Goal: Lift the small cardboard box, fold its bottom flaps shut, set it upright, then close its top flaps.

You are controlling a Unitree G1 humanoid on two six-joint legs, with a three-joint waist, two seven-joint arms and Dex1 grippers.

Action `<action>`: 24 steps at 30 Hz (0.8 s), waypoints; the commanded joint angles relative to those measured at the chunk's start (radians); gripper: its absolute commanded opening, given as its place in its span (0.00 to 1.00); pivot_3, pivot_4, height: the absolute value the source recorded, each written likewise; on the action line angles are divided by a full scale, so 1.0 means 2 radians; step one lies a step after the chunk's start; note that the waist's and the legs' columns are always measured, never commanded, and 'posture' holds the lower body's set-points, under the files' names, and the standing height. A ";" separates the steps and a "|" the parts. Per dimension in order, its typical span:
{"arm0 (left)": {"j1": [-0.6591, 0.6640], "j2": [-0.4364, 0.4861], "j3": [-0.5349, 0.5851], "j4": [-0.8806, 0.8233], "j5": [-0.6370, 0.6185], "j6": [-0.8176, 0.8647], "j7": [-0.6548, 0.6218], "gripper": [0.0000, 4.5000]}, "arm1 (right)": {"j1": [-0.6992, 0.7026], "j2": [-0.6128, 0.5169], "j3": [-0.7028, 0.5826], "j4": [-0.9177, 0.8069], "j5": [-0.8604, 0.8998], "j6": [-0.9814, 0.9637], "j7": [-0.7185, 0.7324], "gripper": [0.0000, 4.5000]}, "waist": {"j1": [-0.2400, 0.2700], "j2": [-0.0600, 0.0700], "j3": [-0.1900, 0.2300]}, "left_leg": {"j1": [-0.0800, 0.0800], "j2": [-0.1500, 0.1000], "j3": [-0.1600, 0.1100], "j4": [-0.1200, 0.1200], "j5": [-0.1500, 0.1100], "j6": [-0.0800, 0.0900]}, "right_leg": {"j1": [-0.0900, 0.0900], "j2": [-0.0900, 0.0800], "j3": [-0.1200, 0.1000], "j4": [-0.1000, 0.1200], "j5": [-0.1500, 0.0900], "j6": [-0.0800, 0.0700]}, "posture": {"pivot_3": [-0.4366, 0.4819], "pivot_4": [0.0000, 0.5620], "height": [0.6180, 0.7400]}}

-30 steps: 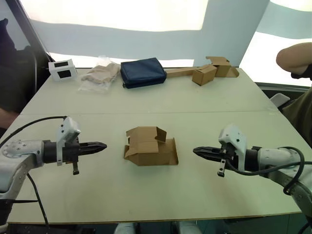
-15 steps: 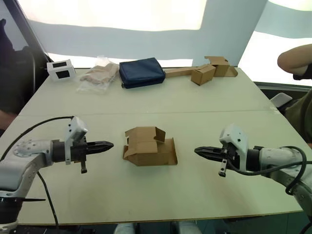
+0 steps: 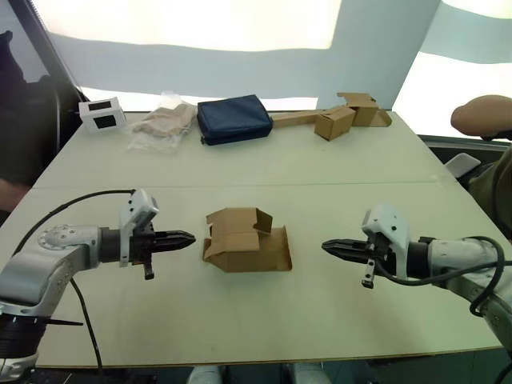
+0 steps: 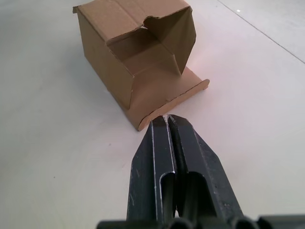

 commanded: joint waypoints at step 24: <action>-0.155 -0.182 0.053 0.270 -0.145 0.298 0.130 0.98 | 0.025 0.042 -0.020 -0.072 -0.010 0.016 -0.092 0.00 | 0.004 -0.001 -0.001 | 0.001 -0.001 -0.002 0.001 0.001 -0.002 | 0.001 0.000 -0.001 0.002 0.000 0.000 | 0.48 0.27 1.00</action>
